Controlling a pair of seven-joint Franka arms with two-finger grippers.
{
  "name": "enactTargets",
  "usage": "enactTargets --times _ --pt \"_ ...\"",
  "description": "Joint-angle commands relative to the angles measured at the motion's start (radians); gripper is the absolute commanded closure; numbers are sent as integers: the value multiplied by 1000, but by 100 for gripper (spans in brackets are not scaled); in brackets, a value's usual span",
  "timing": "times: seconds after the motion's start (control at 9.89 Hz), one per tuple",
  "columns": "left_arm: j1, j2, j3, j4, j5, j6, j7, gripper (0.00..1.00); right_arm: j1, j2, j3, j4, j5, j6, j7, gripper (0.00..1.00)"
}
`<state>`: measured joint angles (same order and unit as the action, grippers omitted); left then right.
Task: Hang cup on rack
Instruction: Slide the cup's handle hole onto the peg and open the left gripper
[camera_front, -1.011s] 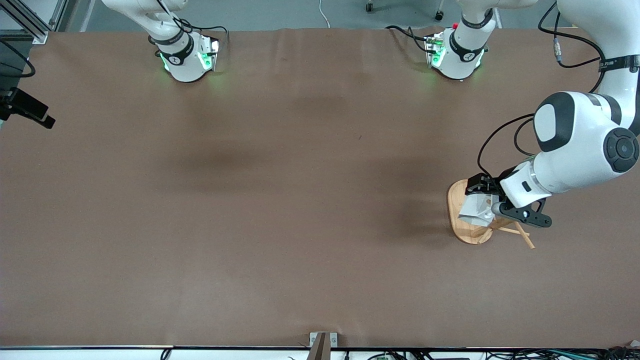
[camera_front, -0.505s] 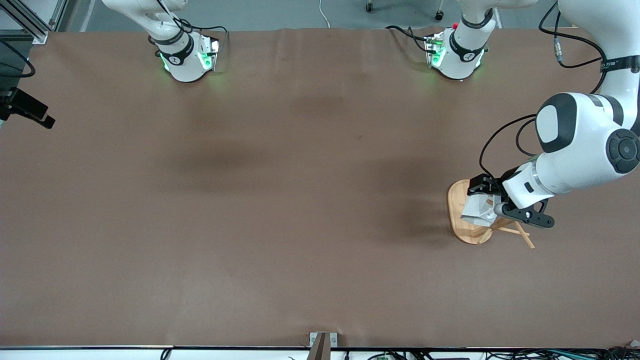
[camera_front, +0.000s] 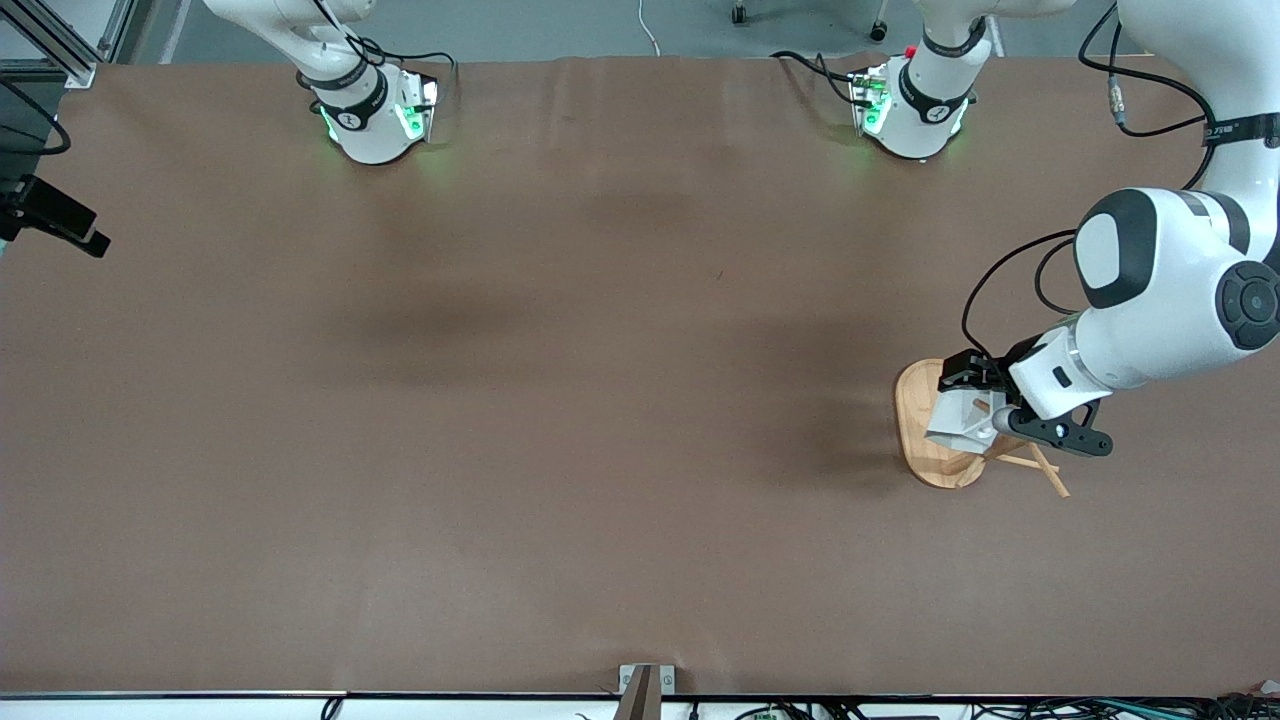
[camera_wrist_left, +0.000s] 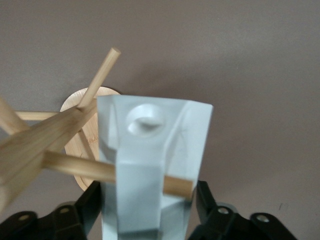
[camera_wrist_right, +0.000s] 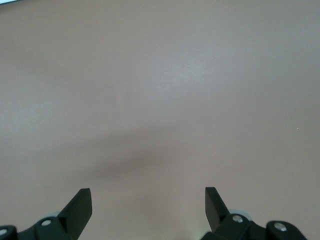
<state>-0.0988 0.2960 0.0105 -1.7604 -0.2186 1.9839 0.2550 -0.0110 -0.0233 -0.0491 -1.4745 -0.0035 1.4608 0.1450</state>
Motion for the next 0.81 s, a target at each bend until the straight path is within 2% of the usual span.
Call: enactTargets --times 0.0,0.3,0.71 --pt "-1 23 3 -5 10 1 29 0 -11 -4 3 3 10 -5 -13 0" --pt "-2 8 3 4 10 -13 15 0 -12 -3 2 3 10 1 -13 0" --pt "-6 -105 0 21 31 -106 -57 0 -12 -3 2 3 10 6 -13 0"
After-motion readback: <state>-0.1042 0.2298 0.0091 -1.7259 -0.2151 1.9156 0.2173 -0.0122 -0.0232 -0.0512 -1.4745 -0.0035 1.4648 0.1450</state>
